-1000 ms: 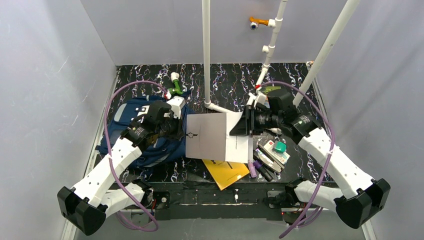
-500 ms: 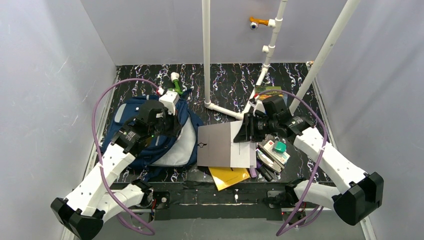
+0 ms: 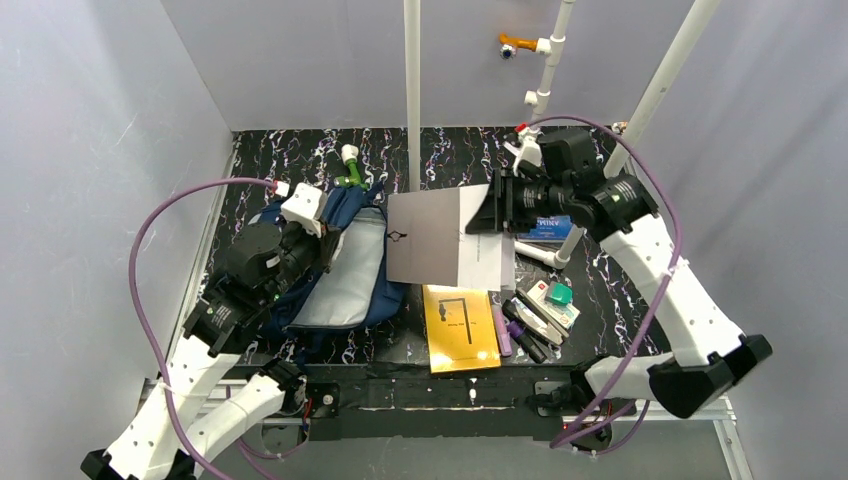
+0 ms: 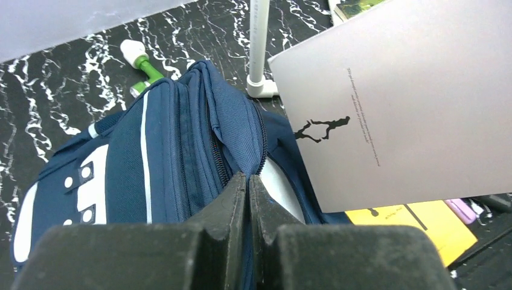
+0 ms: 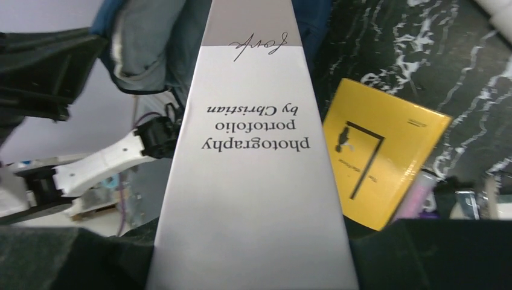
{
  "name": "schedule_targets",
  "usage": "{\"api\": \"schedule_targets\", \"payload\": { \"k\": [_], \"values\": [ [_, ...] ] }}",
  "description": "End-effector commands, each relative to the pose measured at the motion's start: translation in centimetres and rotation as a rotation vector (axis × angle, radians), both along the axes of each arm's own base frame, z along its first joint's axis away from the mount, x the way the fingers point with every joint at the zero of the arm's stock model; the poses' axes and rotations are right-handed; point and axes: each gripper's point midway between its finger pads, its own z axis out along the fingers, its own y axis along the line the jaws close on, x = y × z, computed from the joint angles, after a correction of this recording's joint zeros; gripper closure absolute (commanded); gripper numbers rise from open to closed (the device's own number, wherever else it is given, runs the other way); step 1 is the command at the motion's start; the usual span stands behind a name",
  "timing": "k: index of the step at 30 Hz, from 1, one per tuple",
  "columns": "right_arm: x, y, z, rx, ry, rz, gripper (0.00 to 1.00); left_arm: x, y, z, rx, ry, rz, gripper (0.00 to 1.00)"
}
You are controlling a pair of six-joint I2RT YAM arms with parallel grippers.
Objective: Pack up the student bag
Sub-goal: Place the book in the student bag.
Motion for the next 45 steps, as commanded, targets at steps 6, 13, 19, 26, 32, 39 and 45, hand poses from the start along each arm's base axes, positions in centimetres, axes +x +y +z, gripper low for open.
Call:
{"api": "schedule_targets", "payload": {
  "k": [6, 13, 19, 26, 32, 39, 45],
  "values": [
    [0.8, 5.0, 8.3, 0.414, 0.142, 0.133, 0.99, 1.5, -0.1, 4.6, -0.025, -0.224, 0.004, 1.0],
    [2.9, 3.5, 10.3, 0.48, 0.114, 0.082, 0.99, 2.7, 1.6, 3.2, 0.021, -0.181, 0.123, 1.0],
    [5.1, 0.4, 5.7, 0.23, 0.048, -0.03, 0.99, 3.5, 1.3, 1.7, -0.044, -0.121, 0.172, 1.0],
    [4.5, 3.8, 5.9, 0.37, 0.065, 0.032, 0.99, 4.0, 0.5, 1.9, -0.081, -0.111, 0.164, 1.0],
    [0.2, 11.4, -1.2, 0.526, 0.331, 0.059, 0.99, 2.3, 0.8, 5.1, -0.19, -0.199, 0.14, 1.0],
    [2.7, 12.9, -4.4, 0.632, 0.424, -0.042, 0.99, -0.4, -0.5, 8.0, -0.25, -0.309, -0.016, 1.0],
    [5.3, 15.1, -3.2, 0.747, 0.413, -0.05, 0.99, -2.3, -1.4, 8.2, -0.199, -0.314, -0.136, 1.0]
  ]
}}
